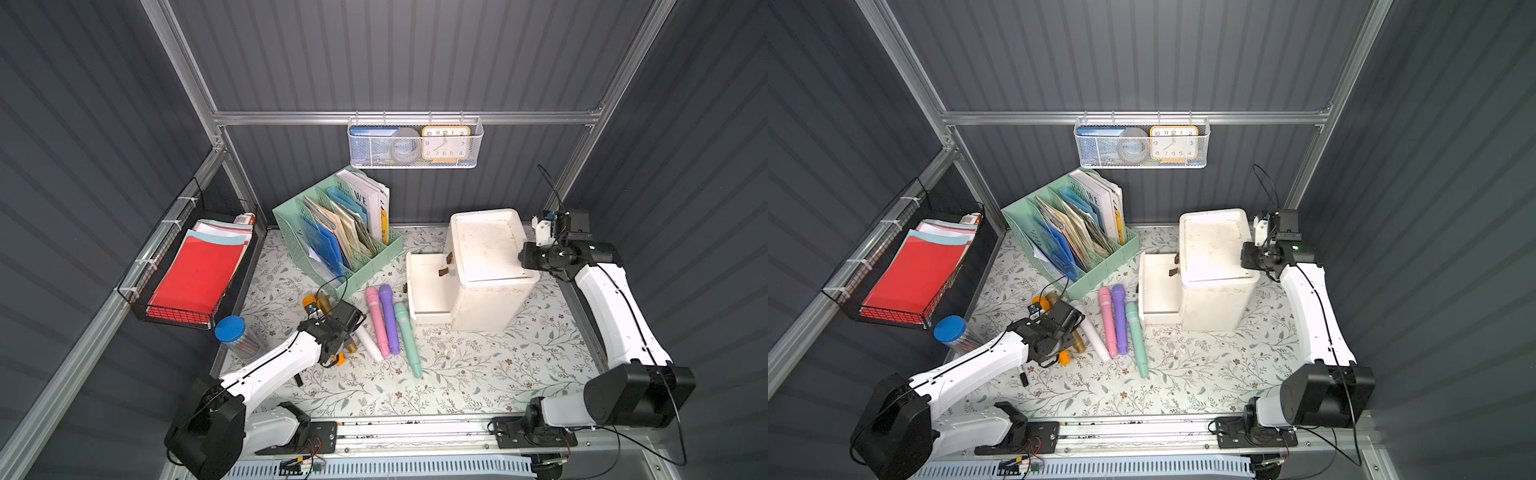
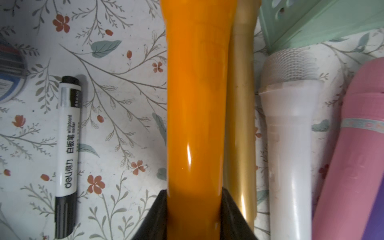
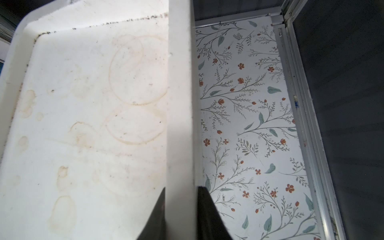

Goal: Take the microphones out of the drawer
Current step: Place the microphone at the center of the board.

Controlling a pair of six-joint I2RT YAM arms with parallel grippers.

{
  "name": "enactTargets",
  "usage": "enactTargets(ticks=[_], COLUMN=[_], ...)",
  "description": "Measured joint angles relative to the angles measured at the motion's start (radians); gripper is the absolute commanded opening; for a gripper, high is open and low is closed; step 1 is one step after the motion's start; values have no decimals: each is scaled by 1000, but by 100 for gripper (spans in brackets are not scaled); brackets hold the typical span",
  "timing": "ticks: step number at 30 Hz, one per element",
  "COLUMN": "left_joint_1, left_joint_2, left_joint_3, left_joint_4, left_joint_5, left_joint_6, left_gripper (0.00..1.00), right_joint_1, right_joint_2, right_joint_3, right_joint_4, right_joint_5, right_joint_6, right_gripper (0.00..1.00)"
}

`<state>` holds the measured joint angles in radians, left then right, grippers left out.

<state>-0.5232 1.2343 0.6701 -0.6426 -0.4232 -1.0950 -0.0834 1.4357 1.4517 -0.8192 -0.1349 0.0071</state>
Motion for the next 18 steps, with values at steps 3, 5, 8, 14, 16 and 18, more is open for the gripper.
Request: enactTargets(ticks=[3,5,8,14,16,18], left_joint_1=[10,14,14,14,14,14], left_joint_2=[23,40,70,127,140,150], left_joint_3=[-42,-62,-77,-70,-61,-54], left_joint_4=[19,35,73,130,137,139], left_joint_5=[4,8,21,19,19,19], left_joint_6=[-14,-22,-27,-34,-34,-38], left_gripper=[4,5,6,22,35,45], right_joint_1=[0,0,0,0,0,0], right_joint_2=[0,0,0,-2,-2,-2], right_joint_3=[0,0,0,-1,-1,-1], right_joint_4=[0,0,0,1,1,1], right_joint_5=[0,0,0,0,0,0], right_joint_6=[0,0,0,0,0,0], right_gripper=[7,7,7,7,7,7])
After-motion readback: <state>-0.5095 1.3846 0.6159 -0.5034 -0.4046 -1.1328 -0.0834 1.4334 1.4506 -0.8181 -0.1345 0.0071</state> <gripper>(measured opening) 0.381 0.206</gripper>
